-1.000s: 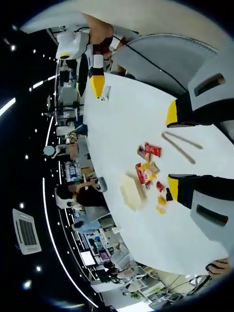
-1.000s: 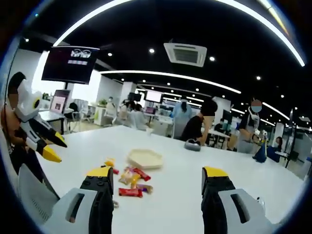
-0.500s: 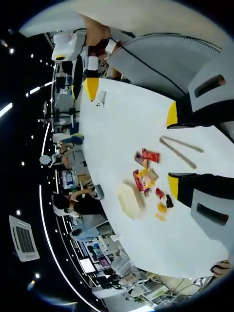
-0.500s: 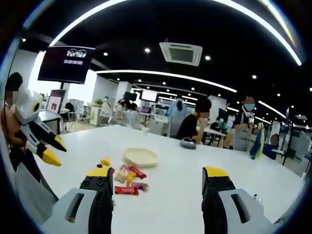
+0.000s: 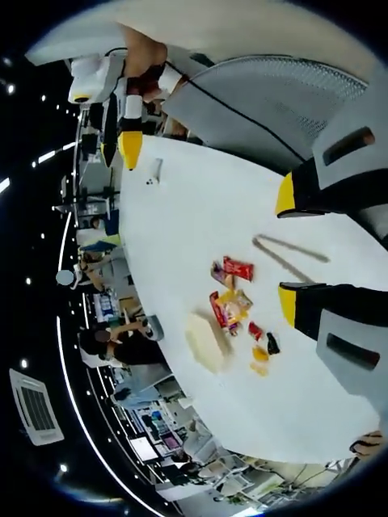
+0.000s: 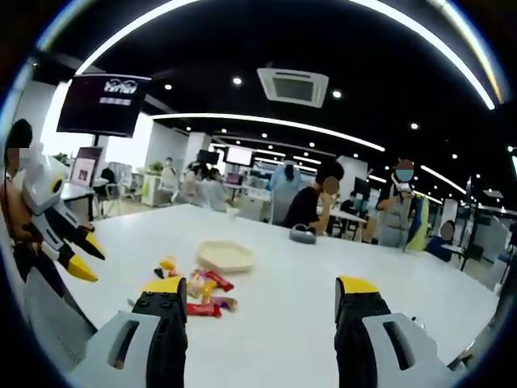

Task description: Place the target food into the container with the food tongs after gripping and lifting it, then release it inside without dropping or visibly crushing the food.

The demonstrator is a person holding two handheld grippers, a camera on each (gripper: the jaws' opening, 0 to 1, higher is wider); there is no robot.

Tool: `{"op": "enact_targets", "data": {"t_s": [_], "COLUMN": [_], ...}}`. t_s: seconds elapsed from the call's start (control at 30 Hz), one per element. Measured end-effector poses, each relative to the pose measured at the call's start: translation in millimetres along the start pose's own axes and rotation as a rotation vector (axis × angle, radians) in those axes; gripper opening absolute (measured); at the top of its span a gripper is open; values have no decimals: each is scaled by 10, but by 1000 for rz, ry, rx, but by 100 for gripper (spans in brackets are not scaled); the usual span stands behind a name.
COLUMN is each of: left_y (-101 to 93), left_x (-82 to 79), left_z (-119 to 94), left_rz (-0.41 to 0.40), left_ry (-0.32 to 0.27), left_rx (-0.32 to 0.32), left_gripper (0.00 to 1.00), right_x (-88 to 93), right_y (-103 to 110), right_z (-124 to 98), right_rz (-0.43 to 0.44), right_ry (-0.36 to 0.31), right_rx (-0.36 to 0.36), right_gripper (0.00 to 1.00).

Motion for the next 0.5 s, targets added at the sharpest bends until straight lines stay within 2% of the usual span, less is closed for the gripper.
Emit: {"op": "enact_targets", "data": {"t_s": [0.3,0.5], "left_y": [57,63], "left_x": [10,99], "left_z": [71,159], "left_rz": [-14,-9], "left_ry": [1,20], "left_rx": [0,16], "left_gripper": [27,29], "right_x": [-8,-23], "right_y": [32,25], "right_z": [36,59], "right_rz": [-8,-14], "right_ry": [10,13], "right_rx": [-12,-16], "right_gripper": [75,75]}}
Point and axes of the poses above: the point that each gripper's makers call its tool centre point, and the gripper's own axes: z roughly forward along the fingers, y roughly to its left, x roughly out of its underside, the point moved 9 cm from there along -z, roughly backward along the fingers, and after that the axes turned 1 degree about x, right-handed, at the moved point
